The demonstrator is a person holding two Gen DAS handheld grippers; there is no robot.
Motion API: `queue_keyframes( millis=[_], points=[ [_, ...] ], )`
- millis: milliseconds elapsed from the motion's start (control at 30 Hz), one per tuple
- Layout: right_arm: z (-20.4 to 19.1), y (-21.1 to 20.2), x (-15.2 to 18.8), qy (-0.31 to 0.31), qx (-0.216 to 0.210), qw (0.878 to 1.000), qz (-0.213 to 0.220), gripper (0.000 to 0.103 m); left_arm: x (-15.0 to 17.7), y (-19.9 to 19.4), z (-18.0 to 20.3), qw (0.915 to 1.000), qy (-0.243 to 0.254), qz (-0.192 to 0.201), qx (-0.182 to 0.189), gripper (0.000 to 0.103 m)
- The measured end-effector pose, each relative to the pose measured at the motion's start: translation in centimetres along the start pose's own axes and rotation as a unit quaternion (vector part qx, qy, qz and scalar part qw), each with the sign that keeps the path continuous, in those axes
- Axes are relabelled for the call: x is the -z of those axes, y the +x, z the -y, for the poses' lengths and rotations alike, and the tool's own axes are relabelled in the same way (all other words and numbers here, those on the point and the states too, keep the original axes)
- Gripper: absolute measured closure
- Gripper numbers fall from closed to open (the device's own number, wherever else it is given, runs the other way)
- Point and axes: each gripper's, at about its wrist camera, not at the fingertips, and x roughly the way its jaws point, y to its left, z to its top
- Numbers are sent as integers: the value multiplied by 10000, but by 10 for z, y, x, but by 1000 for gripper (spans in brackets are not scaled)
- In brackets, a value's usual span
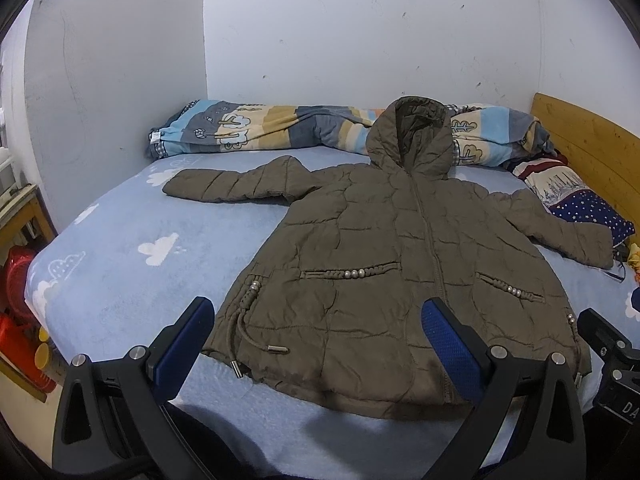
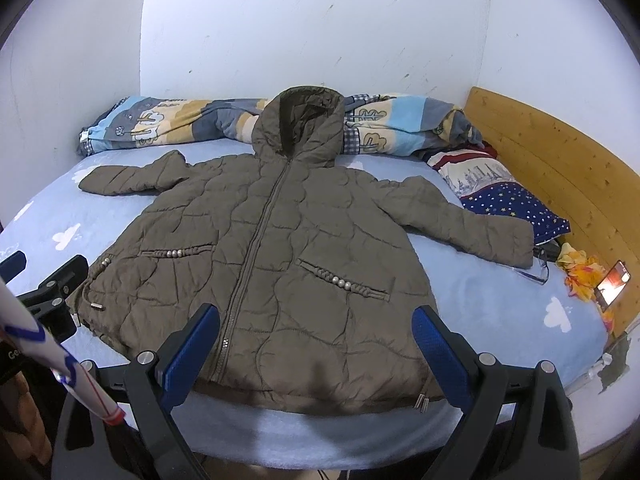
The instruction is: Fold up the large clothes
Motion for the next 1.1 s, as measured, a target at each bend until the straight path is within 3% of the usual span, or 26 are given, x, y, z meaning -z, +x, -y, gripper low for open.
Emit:
queue_keyframes(
  millis=[467,633,867,1000,1100],
  points=[
    [7,12,2,135,-35,9997,-178,4,3,6,5,9999,91,-74,-14,0],
    [17,18,1,315,-99,9991,-266,4,-16,15,11,9998,118,48,120,0],
    [59,38,-1,791,-8,9954,-549,4,-81,58,39,9984,340,49,454,0],
    [87,56,-13,1050,99,9925,-615,4,-113,108,62,9976,597,201,276,0],
    [118,83,-32,1389,106,9882,-634,4,-108,140,69,9968,767,227,69,0]
  ],
)
